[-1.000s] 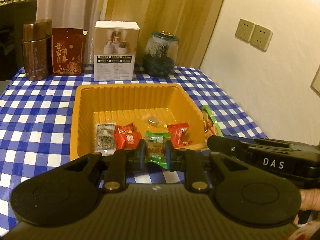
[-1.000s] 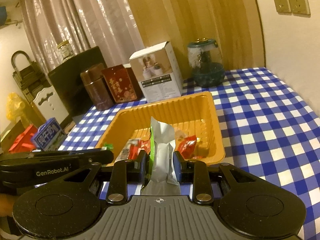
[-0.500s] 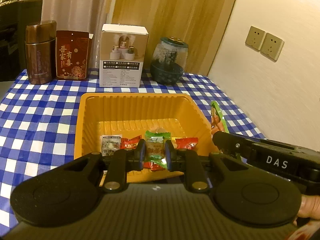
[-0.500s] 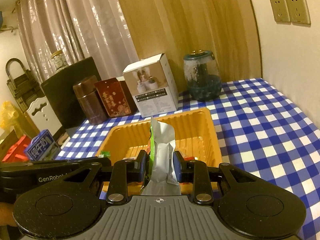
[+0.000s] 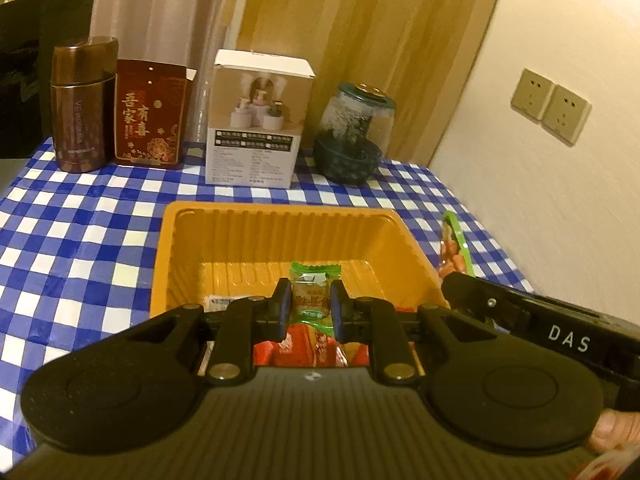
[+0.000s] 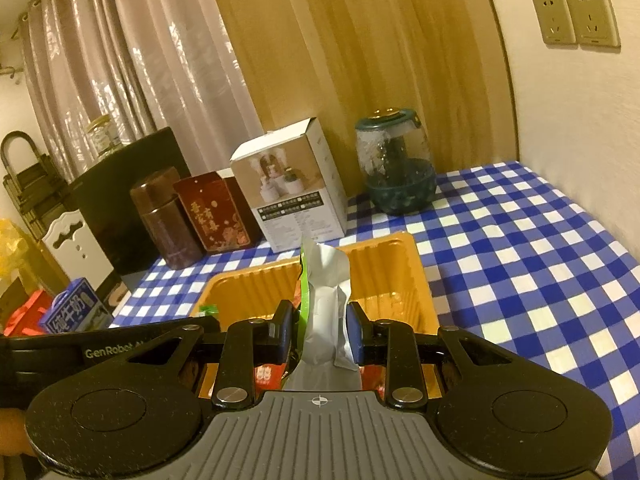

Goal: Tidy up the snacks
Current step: 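Carry the green candy and white snack bag over the orange tray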

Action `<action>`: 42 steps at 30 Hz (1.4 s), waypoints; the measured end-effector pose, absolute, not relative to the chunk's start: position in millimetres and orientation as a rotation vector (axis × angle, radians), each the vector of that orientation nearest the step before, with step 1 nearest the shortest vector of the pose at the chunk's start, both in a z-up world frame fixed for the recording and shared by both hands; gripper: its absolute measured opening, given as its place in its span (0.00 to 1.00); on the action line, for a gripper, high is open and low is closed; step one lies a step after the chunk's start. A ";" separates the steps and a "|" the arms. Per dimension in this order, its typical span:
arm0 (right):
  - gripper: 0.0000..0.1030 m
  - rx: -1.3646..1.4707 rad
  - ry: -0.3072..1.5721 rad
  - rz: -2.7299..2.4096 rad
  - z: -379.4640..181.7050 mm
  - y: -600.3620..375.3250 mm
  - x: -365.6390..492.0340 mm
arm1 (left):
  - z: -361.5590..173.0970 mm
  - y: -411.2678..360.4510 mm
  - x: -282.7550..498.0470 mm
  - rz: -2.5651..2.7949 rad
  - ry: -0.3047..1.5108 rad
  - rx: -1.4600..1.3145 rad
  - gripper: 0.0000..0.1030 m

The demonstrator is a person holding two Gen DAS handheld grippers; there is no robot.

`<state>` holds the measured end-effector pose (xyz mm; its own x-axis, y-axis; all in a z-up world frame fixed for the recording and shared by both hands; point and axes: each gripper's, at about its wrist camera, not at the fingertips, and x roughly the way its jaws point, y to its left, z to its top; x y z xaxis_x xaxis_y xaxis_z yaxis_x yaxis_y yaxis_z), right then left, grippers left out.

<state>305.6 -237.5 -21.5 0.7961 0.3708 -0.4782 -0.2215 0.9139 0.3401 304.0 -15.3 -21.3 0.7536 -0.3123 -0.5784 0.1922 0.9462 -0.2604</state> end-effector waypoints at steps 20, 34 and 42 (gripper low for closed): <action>0.28 0.298 0.582 0.329 -32.6 -214.7 357.5 | -31.7 -4.3 347.6 -0.226 0.687 -0.227 0.17; 0.28 0.314 0.647 0.300 -52.4 -212.7 382.0 | -47.7 -10.6 369.1 -0.212 0.731 -0.206 0.17; 0.28 0.320 0.673 0.298 -62.7 -213.9 388.8 | -58.2 -8.9 376.7 -0.194 0.752 -0.197 0.17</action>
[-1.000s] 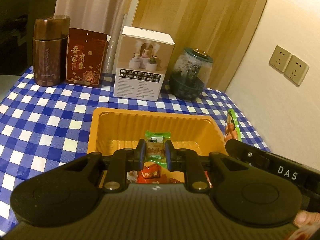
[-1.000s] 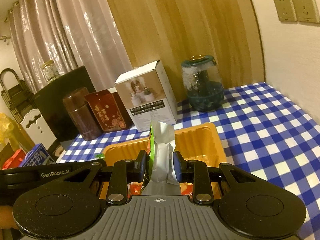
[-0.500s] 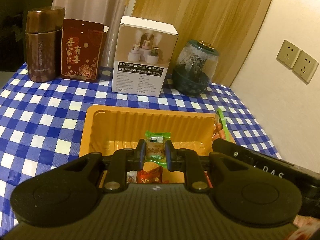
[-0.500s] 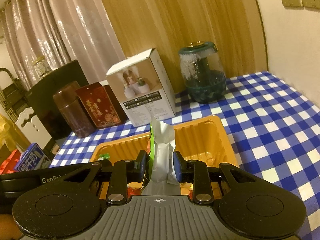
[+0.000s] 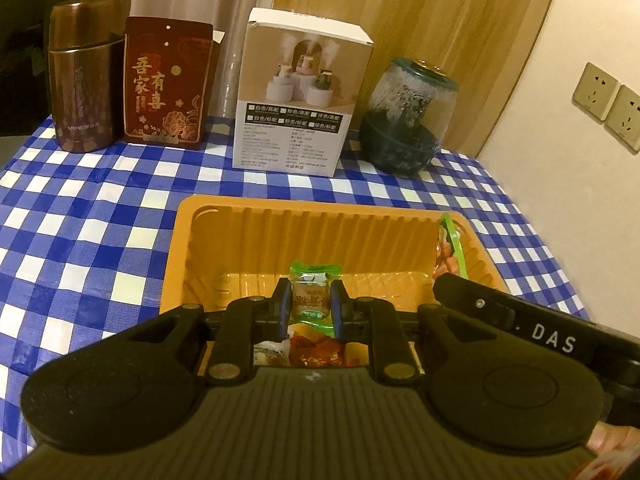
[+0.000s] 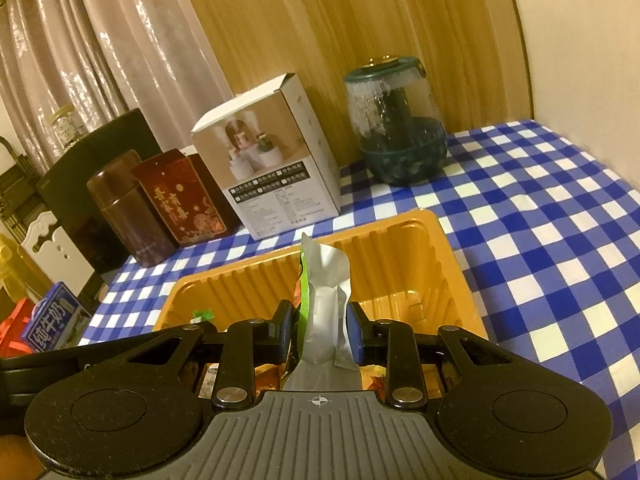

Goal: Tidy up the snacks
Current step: 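Carry the green candy and white snack bag over the orange tray, then open both tools to drop the green candy and snack bag into the tray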

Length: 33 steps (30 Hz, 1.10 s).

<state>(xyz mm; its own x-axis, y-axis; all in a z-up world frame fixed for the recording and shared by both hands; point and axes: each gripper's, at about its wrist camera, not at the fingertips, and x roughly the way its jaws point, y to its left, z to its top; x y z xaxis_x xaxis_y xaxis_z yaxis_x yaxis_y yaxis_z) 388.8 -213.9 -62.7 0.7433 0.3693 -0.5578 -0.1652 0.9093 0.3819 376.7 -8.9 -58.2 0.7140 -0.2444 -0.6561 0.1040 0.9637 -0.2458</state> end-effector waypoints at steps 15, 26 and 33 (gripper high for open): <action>0.28 0.312 0.688 0.307 -68.3 -205.0 396.0 | -62.6 5.7 380.7 -0.160 0.759 -0.226 0.17; 0.28 0.312 0.691 0.305 -70.4 -203.0 397.8 | -66.9 22.0 383.4 -0.124 0.767 -0.252 0.18; 0.28 0.313 0.687 0.304 -70.9 -202.8 397.0 | -63.7 21.4 381.6 -0.118 0.752 -0.250 0.28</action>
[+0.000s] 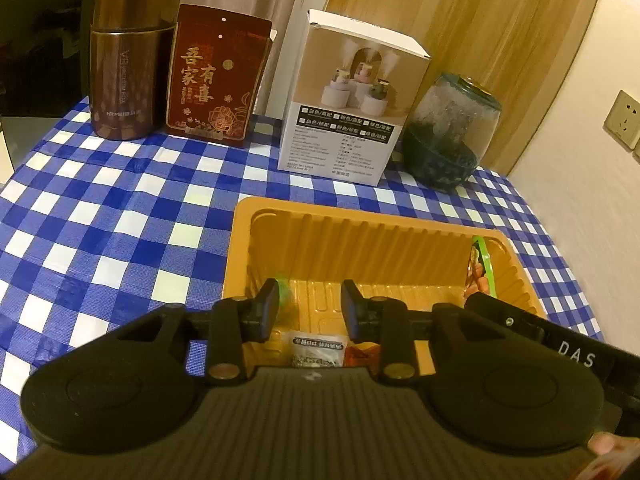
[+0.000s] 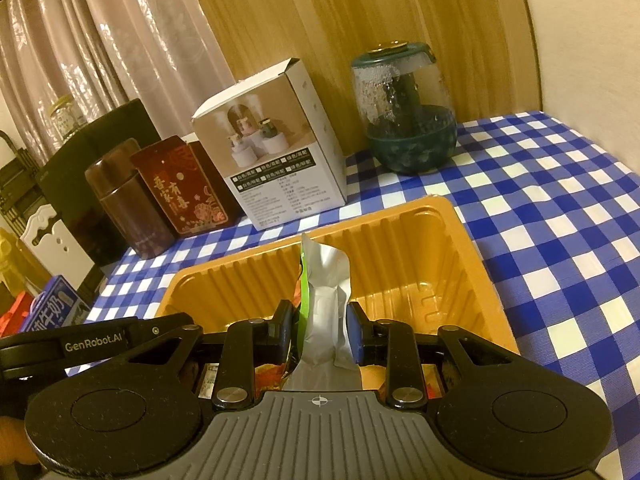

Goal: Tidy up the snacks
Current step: 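Open both tools to drop the green candy and snack bag into the tray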

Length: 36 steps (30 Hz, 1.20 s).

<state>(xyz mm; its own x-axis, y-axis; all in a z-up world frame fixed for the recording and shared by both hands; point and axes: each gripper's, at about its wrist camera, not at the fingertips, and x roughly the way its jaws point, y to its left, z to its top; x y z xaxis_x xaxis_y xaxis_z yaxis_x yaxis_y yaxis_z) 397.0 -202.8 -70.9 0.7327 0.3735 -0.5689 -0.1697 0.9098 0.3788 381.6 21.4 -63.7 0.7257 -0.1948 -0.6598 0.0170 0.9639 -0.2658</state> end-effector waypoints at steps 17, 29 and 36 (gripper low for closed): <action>0.28 0.323 0.676 0.316 -65.5 -201.8 395.4 | -60.9 14.5 379.4 -0.146 0.755 -0.231 0.28; 0.54 0.365 0.665 0.336 -66.0 -201.4 396.1 | -60.4 14.9 378.6 -0.147 0.755 -0.234 0.28; 0.56 0.382 0.659 0.317 -66.1 -206.7 396.4 | -60.3 16.2 379.0 -0.146 0.755 -0.232 0.28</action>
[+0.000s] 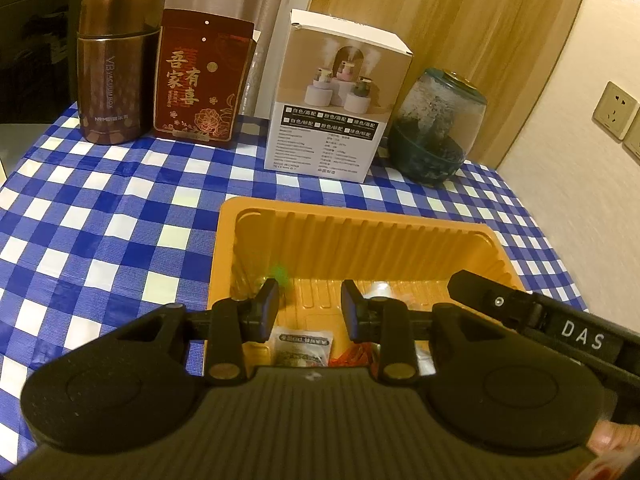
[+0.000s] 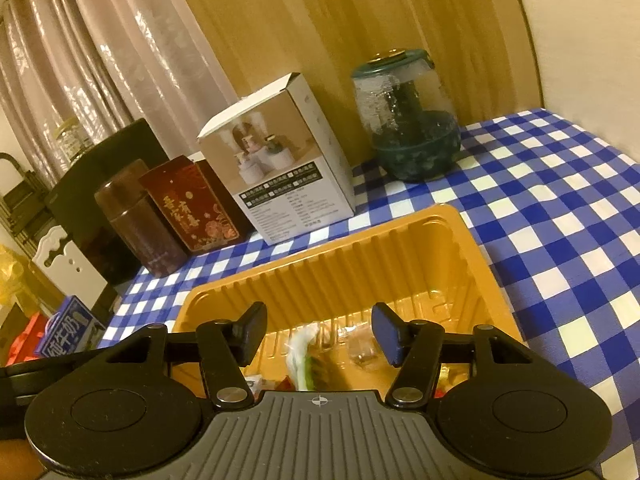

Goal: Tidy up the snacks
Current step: 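Open both tools to drop the green candy and snack bag into the tray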

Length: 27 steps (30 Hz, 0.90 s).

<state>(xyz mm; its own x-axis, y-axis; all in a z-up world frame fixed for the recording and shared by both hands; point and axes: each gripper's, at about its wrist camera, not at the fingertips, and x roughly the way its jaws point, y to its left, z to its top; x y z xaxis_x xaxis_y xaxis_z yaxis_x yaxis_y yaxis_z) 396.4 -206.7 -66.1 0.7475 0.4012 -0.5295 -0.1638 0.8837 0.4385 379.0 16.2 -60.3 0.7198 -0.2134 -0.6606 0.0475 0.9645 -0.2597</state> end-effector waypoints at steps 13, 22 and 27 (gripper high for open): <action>0.57 0.370 0.655 0.297 -63.5 -213.8 394.7 | -58.4 14.0 377.1 -0.148 0.755 -0.216 0.30; 0.72 0.329 0.637 0.238 -54.6 -222.5 382.3 | -47.4 3.8 363.8 -0.150 0.739 -0.151 0.40; 0.74 0.294 0.618 0.225 -47.6 -226.1 369.6 | -36.9 -1.9 351.7 -0.152 0.715 -0.126 0.59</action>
